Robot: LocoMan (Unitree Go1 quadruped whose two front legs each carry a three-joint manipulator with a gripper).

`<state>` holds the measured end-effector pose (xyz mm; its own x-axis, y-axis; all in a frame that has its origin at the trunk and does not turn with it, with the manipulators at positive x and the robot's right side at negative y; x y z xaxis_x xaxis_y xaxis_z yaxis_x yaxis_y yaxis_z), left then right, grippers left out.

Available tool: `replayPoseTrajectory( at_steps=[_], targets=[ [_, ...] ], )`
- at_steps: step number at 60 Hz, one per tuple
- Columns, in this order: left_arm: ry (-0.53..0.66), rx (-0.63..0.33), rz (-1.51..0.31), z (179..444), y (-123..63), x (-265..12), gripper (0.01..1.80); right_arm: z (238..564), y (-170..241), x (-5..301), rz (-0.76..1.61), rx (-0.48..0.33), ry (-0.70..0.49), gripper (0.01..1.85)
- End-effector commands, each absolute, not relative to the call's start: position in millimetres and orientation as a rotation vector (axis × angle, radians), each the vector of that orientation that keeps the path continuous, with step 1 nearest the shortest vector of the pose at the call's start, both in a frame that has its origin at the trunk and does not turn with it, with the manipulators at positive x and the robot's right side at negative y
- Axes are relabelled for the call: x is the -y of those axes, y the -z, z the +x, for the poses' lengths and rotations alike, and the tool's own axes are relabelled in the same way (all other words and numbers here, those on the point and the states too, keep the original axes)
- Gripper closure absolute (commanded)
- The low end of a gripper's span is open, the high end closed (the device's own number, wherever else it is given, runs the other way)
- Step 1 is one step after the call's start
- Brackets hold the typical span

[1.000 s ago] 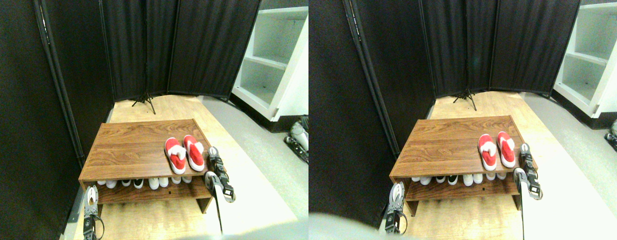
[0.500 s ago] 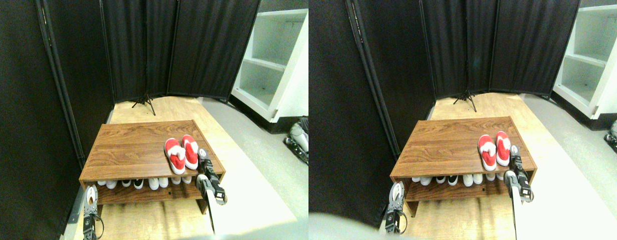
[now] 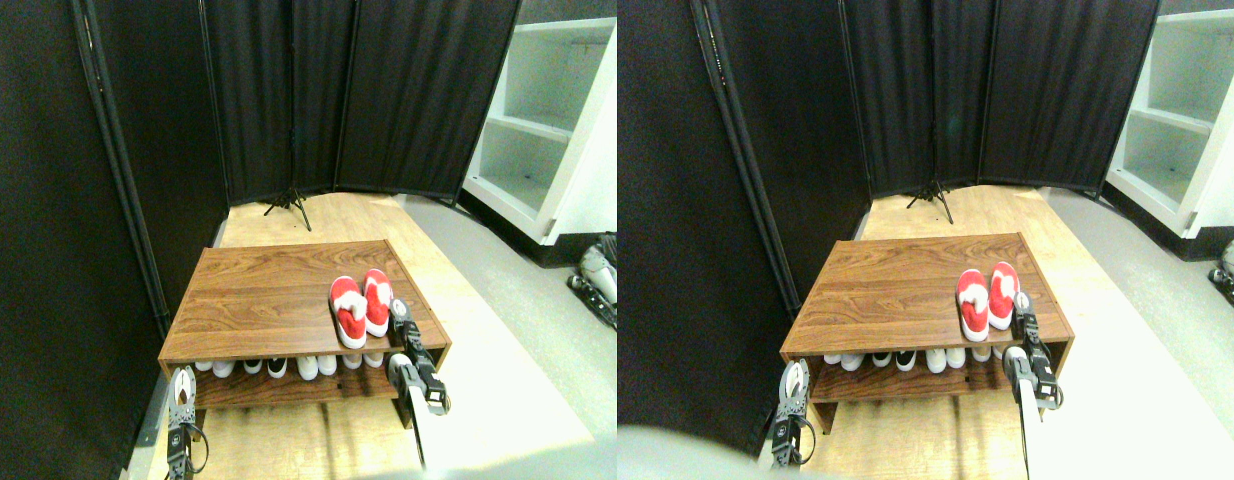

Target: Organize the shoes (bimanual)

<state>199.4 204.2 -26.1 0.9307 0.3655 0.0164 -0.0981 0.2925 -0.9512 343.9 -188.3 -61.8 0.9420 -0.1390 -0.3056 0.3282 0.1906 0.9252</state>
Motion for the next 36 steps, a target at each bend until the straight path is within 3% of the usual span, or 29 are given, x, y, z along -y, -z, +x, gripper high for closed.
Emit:
replayPoseTrajectory(
  at_steps=[1,36],
  targets=[
    [-0.282,0.280,-1.256,202,19.7,-201,1.80,339,71,183,1.350,-0.220,0.319,1.85],
    [-0.278,0.282,-1.265,202,20.8,-199,1.80,338,64,179,1.399,-0.236,0.300,1.85]
  ],
)
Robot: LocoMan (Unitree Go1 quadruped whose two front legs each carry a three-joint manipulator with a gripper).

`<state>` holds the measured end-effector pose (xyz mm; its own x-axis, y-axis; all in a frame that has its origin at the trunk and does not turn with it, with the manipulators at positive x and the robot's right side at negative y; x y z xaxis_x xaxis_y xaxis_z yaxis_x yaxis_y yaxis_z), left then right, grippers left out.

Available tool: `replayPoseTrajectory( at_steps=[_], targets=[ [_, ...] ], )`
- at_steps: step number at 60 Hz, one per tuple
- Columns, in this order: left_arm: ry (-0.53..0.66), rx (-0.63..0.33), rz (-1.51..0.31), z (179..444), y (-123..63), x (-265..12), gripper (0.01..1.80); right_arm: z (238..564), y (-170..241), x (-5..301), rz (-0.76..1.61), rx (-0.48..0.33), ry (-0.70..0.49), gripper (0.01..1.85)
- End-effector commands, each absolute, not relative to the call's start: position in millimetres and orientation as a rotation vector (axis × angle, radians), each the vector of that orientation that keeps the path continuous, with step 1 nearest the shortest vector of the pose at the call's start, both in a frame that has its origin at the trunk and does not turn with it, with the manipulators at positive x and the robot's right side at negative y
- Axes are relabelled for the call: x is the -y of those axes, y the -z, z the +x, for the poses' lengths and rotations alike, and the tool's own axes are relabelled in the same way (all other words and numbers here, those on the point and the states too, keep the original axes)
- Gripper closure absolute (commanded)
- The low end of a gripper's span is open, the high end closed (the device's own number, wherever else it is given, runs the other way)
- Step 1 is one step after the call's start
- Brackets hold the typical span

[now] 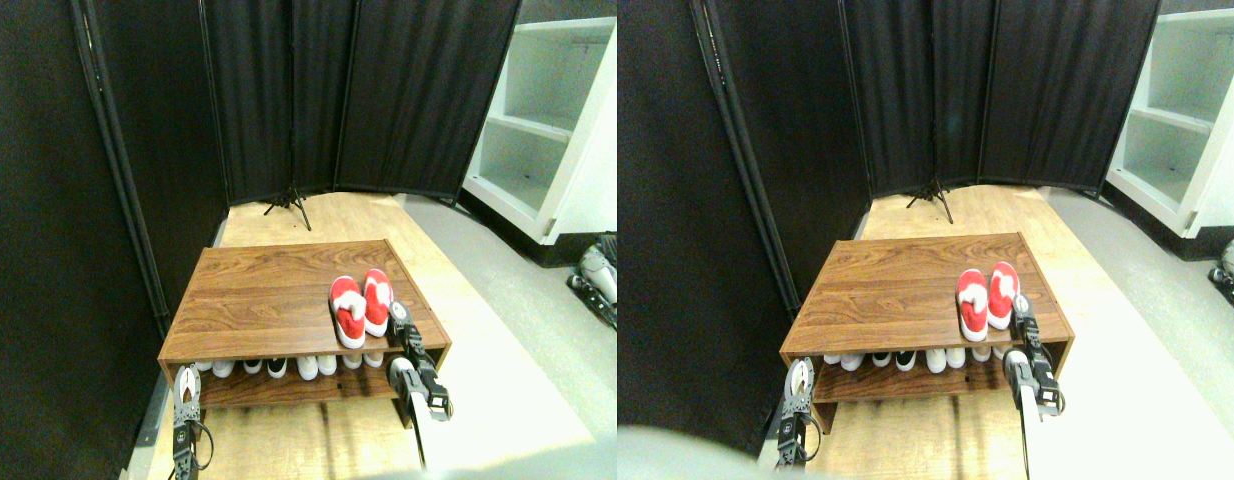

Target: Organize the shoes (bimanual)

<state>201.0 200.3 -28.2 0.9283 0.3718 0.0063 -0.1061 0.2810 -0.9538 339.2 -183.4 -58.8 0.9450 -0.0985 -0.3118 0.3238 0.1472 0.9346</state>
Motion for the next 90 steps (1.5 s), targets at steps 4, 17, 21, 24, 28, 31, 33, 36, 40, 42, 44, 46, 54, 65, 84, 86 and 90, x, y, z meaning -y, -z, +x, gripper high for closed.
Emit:
replayPoseTrajectory(
  at_steps=[4,17,21,24,28,31,33,36,40,42,44,46,54,65,84,86,90],
  targets=[
    [-0.280,0.285,-1.258,200,20.8,-199,1.80,337,64,183,1.373,-0.210,0.288,1.85],
    [-0.283,0.284,-1.255,197,20.3,-198,1.80,324,45,189,1.327,-0.152,0.255,1.85],
    [-0.282,0.281,-1.255,196,19.8,-197,1.80,318,38,191,1.349,-0.134,0.232,1.85],
    [-0.278,0.277,-1.262,196,19.4,-196,1.80,310,30,192,1.349,-0.120,0.200,1.85],
    [-0.278,0.276,-1.265,196,20.2,-196,1.80,302,23,192,1.316,-0.101,0.156,1.85],
    [-0.278,0.274,-1.262,195,20.7,-197,1.80,292,17,193,1.288,-0.076,0.110,1.85],
    [-0.280,0.275,-1.250,195,20.9,-197,1.80,285,12,193,1.291,-0.056,0.112,1.85],
    [-0.286,0.278,-1.251,195,20.7,-197,1.80,277,8,192,1.310,-0.036,0.106,1.85],
    [-0.289,0.278,-1.254,194,20.7,-197,1.80,266,5,192,1.320,-0.009,0.040,1.85],
    [-0.289,0.277,-1.255,194,20.6,-197,1.80,264,4,192,1.303,-0.007,0.034,1.85],
    [-0.286,0.278,-1.245,193,20.6,-197,1.80,258,1,192,1.295,-0.010,0.016,1.85],
    [-0.286,0.278,-1.251,193,20.6,-197,1.80,254,0,192,1.295,-0.009,0.007,1.85],
    [-0.281,0.270,-1.266,192,20.4,-198,1.80,238,-5,191,1.258,0.001,-0.028,1.85],
    [-0.278,0.266,-1.260,191,19.9,-199,1.80,217,-4,182,1.332,-0.023,-0.070,1.85],
    [-0.283,0.274,-1.262,190,20.3,-202,1.80,199,1,168,1.398,-0.059,-0.067,1.85],
    [-0.282,0.273,-1.262,191,20.8,-202,1.80,199,1,167,1.393,-0.061,-0.066,1.85],
    [-0.284,0.276,-1.264,192,21.2,-203,1.80,201,1,166,1.363,-0.056,-0.065,1.85]
  ],
)
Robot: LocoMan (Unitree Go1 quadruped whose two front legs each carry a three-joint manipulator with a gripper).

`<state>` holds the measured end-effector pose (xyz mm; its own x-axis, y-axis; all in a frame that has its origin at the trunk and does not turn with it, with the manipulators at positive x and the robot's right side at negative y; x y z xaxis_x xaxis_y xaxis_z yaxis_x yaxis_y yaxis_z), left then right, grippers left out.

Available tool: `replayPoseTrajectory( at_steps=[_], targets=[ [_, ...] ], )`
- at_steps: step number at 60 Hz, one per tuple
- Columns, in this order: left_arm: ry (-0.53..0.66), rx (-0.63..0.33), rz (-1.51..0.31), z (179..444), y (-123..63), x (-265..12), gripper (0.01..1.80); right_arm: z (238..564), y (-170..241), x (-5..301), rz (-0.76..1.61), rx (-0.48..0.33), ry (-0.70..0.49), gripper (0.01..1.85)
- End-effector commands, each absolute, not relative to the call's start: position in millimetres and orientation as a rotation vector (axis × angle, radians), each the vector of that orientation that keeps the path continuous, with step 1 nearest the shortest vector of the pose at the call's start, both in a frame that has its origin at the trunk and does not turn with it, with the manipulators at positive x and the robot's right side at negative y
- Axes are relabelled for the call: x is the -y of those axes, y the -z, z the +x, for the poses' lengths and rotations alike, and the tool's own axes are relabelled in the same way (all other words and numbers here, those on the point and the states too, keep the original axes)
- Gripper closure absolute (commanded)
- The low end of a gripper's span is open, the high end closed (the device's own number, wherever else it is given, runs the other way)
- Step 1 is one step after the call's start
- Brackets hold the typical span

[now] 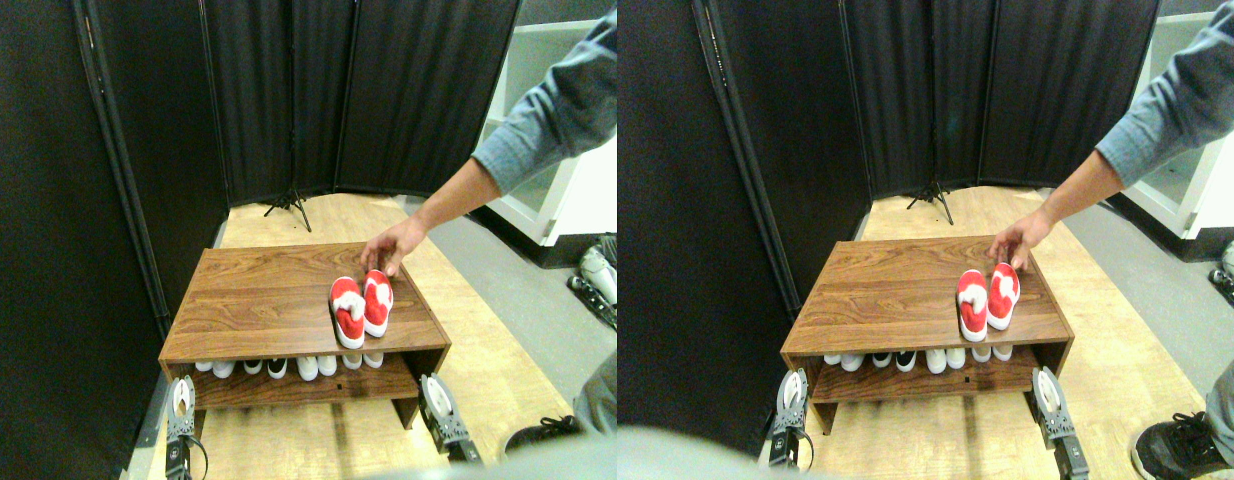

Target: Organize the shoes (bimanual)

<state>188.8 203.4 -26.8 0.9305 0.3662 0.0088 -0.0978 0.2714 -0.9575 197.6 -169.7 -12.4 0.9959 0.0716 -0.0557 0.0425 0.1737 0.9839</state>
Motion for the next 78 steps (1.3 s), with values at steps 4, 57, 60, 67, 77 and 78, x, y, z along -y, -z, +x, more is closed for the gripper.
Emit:
replayPoseTrajectory(
  at_steps=[4,57,60,67,77,78],
  targets=[
    [-0.284,0.277,-1.268,192,21.1,-204,1.80,203,2,166,1.386,-0.050,-0.066,1.85],
    [-0.311,0.286,-1.269,206,24.3,-208,1.80,218,-1,162,1.273,-0.143,-0.011,0.59],
    [-0.313,0.290,-1.263,207,23.9,-208,1.80,218,0,163,1.264,-0.182,-0.032,0.29],
    [-0.304,0.286,-1.269,209,24.6,-208,1.80,219,3,163,1.317,-0.183,-0.037,0.12],
    [-0.313,0.290,-1.256,210,24.9,-208,1.80,229,8,166,1.322,-0.210,-0.033,0.16],
    [-0.317,0.292,-1.257,210,24.9,-208,1.80,232,10,166,1.324,-0.216,-0.032,0.17]
  ],
)
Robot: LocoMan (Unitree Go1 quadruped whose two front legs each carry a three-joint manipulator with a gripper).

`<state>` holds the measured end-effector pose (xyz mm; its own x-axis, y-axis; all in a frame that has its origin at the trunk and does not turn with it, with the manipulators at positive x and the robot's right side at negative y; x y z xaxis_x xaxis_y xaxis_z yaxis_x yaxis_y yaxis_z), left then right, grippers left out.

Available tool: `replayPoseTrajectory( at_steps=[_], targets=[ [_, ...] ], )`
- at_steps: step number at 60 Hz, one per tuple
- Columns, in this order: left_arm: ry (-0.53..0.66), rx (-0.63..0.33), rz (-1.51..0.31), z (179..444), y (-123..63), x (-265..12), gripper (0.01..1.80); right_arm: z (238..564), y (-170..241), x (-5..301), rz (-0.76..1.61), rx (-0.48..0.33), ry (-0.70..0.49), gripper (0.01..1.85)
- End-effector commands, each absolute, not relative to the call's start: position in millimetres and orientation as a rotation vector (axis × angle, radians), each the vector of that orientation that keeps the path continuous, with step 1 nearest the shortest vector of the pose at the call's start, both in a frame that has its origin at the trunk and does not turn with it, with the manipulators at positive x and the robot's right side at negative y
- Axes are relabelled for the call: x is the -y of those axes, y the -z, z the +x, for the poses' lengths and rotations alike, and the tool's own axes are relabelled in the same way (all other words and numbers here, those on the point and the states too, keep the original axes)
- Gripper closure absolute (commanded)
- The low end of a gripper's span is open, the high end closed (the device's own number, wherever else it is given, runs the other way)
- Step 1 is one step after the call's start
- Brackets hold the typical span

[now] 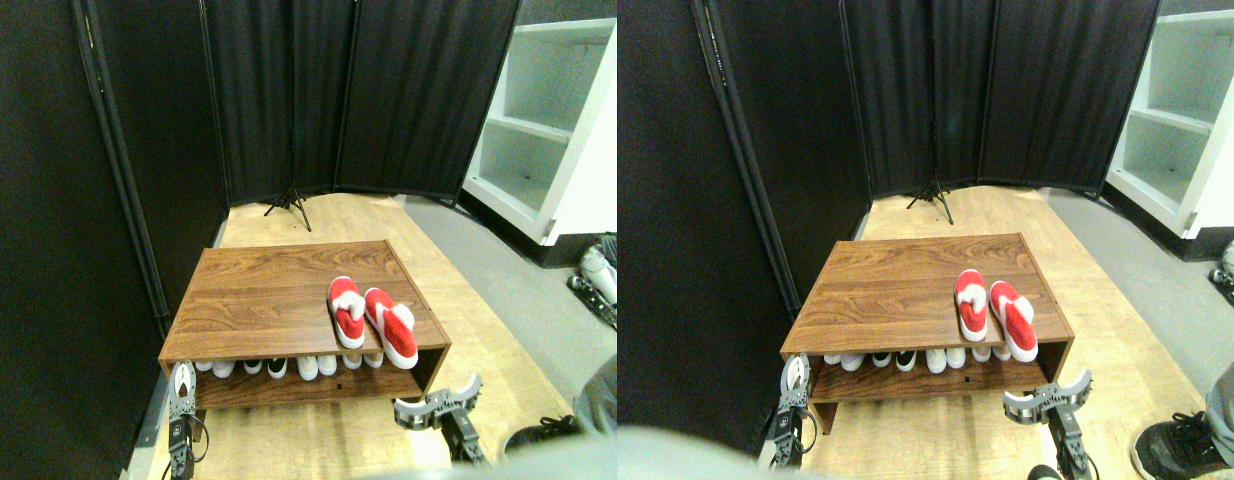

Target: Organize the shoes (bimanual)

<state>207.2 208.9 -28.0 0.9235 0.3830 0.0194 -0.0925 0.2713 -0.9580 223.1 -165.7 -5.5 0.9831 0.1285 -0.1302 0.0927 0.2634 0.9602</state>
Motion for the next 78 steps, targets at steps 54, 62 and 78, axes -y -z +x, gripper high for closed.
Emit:
replayPoseTrajectory(
  at_steps=[54,62,78],
  targets=[
    [-0.329,0.339,-1.223,206,21.5,-211,1.80,324,75,148,1.440,-0.441,0.104,0.29],
    [-0.329,0.344,-1.225,204,21.7,-212,1.80,311,65,151,1.459,-0.392,0.036,0.36],
    [-0.337,0.339,-1.233,207,23.2,-210,1.80,263,34,162,1.401,-0.299,-0.059,0.24]
  ],
)
